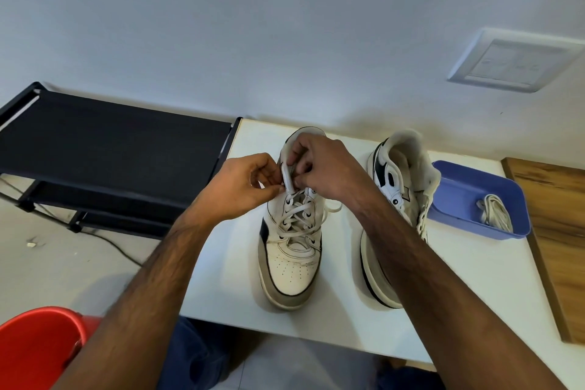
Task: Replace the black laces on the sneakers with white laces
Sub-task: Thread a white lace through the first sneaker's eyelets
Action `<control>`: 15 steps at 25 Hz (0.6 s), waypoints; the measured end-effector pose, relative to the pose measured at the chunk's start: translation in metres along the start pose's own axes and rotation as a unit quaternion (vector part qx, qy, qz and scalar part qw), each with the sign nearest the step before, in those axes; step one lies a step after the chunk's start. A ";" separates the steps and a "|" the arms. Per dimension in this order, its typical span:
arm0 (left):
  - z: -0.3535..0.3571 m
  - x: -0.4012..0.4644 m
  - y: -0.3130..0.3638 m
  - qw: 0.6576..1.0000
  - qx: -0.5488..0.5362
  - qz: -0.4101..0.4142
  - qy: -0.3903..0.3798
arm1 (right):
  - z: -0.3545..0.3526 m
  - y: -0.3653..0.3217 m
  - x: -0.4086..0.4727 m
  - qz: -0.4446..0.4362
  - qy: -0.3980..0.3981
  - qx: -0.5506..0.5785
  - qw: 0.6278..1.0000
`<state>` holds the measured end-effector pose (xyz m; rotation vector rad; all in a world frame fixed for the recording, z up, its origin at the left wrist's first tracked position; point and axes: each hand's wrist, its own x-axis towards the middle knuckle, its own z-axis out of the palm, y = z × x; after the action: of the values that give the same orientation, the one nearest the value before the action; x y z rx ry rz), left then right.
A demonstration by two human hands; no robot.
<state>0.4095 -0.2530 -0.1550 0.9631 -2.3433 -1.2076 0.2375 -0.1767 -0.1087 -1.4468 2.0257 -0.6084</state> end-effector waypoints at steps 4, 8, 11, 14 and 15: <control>0.000 0.000 0.000 0.999 0.034 0.030 -0.019 | 0.003 0.001 -0.002 -0.022 -0.009 -0.007 1.000; 0.002 0.001 -0.002 0.996 0.057 0.064 -0.024 | 0.003 0.007 -0.008 -0.035 -0.015 -0.019 0.999; 0.002 0.003 -0.005 0.992 0.084 0.090 -0.031 | 0.003 0.009 -0.013 -0.031 -0.017 0.001 0.999; 0.003 0.004 -0.009 0.987 0.106 0.113 -0.030 | 0.004 0.011 -0.015 -0.016 -0.012 0.027 0.999; 0.003 0.004 -0.009 0.987 0.105 0.118 -0.029 | 0.005 0.011 -0.015 -0.015 -0.011 0.036 0.999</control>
<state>0.4091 -0.2581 -0.1642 0.6924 -2.5823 -0.9237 0.2371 -0.1592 -0.1171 -1.4378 1.9490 -0.6668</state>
